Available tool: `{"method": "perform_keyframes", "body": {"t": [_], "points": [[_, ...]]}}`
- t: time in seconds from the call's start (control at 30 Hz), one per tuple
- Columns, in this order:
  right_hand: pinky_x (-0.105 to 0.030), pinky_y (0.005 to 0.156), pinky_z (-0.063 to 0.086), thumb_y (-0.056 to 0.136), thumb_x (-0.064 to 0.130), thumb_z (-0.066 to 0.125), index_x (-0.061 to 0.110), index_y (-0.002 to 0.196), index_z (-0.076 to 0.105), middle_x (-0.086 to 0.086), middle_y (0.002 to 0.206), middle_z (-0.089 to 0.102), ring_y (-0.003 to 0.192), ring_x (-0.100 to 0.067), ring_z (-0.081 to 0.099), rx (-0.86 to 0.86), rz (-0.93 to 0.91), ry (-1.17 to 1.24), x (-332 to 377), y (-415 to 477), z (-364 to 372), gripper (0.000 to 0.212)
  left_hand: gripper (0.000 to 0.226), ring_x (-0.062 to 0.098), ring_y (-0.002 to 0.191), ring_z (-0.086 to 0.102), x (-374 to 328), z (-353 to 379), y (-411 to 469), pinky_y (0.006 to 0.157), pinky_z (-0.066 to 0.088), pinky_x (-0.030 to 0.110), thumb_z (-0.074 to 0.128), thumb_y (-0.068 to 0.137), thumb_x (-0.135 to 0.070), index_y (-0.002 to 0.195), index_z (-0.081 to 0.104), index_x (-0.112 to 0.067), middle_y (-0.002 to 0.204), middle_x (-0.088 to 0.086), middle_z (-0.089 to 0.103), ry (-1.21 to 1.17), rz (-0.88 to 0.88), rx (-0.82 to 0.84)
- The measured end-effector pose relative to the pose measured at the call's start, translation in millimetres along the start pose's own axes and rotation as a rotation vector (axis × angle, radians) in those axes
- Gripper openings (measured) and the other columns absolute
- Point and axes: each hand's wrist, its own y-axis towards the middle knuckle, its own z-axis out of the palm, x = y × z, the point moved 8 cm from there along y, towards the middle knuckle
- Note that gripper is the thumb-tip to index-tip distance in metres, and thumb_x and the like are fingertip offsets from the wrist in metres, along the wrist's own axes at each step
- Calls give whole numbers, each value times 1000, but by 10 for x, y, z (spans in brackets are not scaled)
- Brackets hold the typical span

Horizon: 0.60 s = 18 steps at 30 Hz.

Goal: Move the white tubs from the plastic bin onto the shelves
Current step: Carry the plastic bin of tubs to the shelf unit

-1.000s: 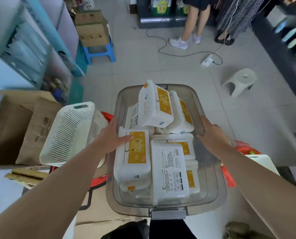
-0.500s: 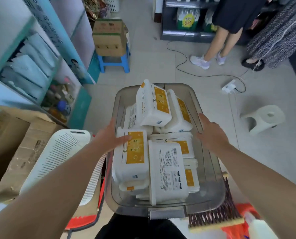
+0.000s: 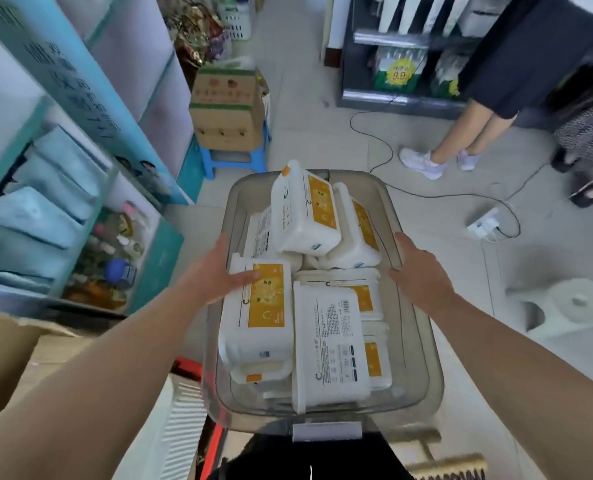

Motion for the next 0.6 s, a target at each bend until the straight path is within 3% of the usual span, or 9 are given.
{"method": "perform_keyframes", "body": {"t": [0.3, 0.4, 0.6], "points": [[-40, 70, 54, 90, 26, 58, 19, 145, 25, -12, 82, 59, 77, -28, 59, 27, -158, 8, 862, 1741, -433, 65, 103, 26, 111, 60, -295, -912, 1320, 92, 51, 41, 72, 65, -64, 145, 19, -27, 133, 2, 57, -87, -24, -56], [-39, 69, 52, 90, 24, 58, 17, 145, 26, -11, 81, 60, 76, -28, 60, 30, -222, 0, 1177, 2285, -573, 65, 101, 28, 113, 59, -399, -1193, 1693, 94, 48, 41, 73, 72, -54, 149, 16, -23, 133, 6, 57, -98, -55, -91], [-44, 62, 55, 89, 20, 58, 18, 142, 27, -8, 68, 54, 65, -28, 59, 39, -312, -27, 1820, 3276, -845, 62, 78, 11, 82, 55, -542, -1754, 2505, 67, 45, 24, 72, 77, -47, 138, 30, -22, 117, -9, 59, -122, -67, -119]]}}
